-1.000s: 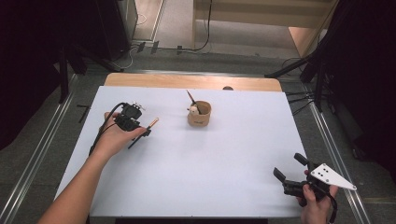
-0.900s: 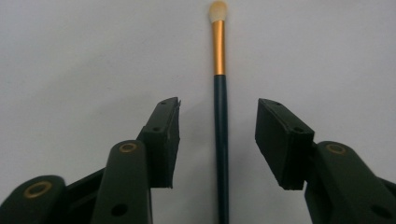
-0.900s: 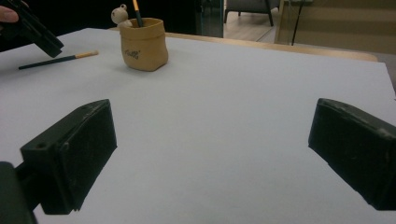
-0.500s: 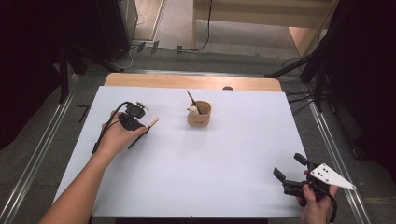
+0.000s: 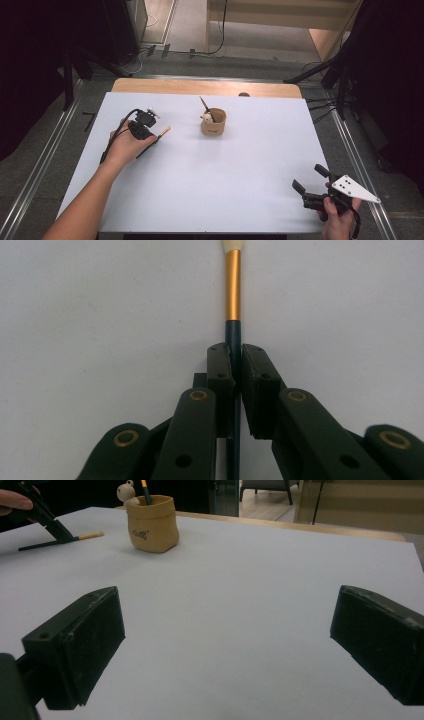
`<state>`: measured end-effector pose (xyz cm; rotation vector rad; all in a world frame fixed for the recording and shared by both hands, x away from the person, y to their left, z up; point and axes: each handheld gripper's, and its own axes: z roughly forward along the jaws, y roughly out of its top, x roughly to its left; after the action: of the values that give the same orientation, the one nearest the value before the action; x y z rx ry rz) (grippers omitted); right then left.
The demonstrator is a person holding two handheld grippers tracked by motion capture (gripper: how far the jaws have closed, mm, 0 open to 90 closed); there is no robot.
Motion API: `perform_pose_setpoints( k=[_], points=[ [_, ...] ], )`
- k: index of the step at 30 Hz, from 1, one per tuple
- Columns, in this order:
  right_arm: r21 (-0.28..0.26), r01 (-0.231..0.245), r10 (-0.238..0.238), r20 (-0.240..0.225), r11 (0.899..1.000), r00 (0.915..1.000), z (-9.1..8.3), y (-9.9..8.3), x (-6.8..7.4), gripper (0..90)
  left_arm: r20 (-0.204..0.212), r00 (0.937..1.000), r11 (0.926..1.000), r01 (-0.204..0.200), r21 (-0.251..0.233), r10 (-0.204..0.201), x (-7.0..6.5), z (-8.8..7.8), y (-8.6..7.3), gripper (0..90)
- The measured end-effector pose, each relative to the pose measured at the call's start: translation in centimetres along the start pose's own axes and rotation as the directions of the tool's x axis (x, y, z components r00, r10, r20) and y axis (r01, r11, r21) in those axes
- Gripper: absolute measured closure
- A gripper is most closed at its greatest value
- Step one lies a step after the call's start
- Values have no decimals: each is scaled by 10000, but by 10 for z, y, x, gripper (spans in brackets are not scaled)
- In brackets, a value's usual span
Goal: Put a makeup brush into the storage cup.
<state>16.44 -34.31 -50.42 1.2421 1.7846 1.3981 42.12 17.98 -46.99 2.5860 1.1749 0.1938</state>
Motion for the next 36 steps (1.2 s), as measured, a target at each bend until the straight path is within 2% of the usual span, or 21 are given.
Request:
perform_pose_setpoints(
  k=[6,12,18,21,23,25,28,30,33,36],
  points=[
    [24,38,-38,1,10000,10000,1,0,0,16,-45,10000,10000,-85,-13,85,-1,0,0,842],
    [27,37,-37,5,10000,10000,1,0,0,16,218,9997,9997,-88,-247,93,0,-2,-1,843],
    [31,13,-13,10,10000,10000,0,0,0,16,447,9990,9962,77,-864,-38,0,-10,1,843],
    [29,17,-17,14,10000,10000,0,0,0,16,535,9985,9908,180,-1341,-108,0,-15,1,843],
    [30,34,-34,21,10000,10000,0,0,0,15,423,9990,9820,225,-1877,-148,0,-21,0,843],
    [31,38,-38,18,10000,10000,0,0,0,16,494,9987,9718,258,-2345,-146,0,-26,0,843],
    [24,24,-24,6,10000,10000,1,0,0,16,554,9983,9525,354,-3023,-196,-1,-34,0,843],
    [21,25,-25,7,10000,10000,1,0,0,16,679,9975,9369,421,-3470,-197,-1,-38,0,843],
    [16,28,-28,8,10000,10000,1,-1,0,15,909,9957,9141,511,-4023,-156,-1,-44,0,843],
    [25,23,-23,5,10000,10000,1,-1,0,16,954,9953,8965,578,-4392,-174,-3,-47,0,843]
  ],
)
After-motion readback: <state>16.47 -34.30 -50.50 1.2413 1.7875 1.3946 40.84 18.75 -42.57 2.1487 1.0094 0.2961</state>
